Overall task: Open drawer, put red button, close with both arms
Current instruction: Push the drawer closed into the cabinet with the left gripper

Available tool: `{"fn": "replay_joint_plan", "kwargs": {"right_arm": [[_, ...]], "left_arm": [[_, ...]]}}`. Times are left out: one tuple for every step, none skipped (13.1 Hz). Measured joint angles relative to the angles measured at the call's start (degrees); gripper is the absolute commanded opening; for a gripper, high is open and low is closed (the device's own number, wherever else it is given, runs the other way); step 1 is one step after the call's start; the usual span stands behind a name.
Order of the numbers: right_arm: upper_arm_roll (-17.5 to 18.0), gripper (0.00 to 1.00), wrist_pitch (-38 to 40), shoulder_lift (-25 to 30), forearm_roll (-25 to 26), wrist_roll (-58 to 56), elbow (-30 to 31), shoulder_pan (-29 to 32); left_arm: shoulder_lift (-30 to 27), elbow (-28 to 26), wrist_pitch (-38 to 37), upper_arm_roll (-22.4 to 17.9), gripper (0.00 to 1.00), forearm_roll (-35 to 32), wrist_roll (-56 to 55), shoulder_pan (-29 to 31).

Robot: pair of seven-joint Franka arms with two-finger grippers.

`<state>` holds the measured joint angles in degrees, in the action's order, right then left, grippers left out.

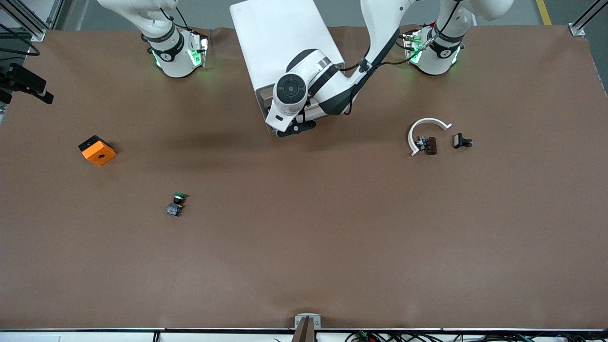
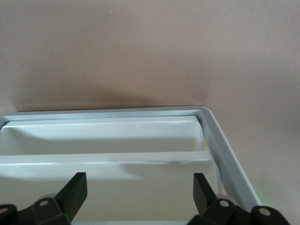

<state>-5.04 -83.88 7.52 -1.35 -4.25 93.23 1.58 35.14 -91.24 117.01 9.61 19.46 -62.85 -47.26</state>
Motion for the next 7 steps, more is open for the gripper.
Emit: {"fn": "replay_joint_plan", "kwargs": {"right_arm": [[0.0,1.00,0.0,0.0,0.0,0.0,0.0,0.0],[0.1,1.00,0.0,0.0,0.0,0.0,0.0,0.0],[0.1,1.00,0.1,0.0,0.0,0.0,0.0,0.0],[0.2,1.00,0.3,0.0,0.0,-0.1,0.0,0.0],[0.2,1.00,0.5,0.0,0.2,-0.4,0.0,0.0],[0.2,1.00,0.5,0.0,0.5,-1.1,0.0,0.0],[0.2,1.00,0.6,0.0,1.0,-1.8,0.0,0.0]], "left_arm": [[0.0,1.5,-2.0,-0.2,1.00,0.0,0.2,1.3],[-0.1,3.7,-4.9,-0.3,1.00,0.0,1.2,3.4],[-0.2,6.0,-8.0,-0.4,1.00,0.0,3.0,5.9],[-0.7,8.3,-10.9,-0.5,1.00,0.0,4.9,8.9],[-1.6,10.0,-13.2,-0.5,1.00,0.0,6.6,11.7],[-3.0,11.1,-15.5,-0.5,1.00,0.0,8.8,14.5],[-4.8,11.6,-17.9,-0.6,1.00,-0.2,11.2,17.1]]}}
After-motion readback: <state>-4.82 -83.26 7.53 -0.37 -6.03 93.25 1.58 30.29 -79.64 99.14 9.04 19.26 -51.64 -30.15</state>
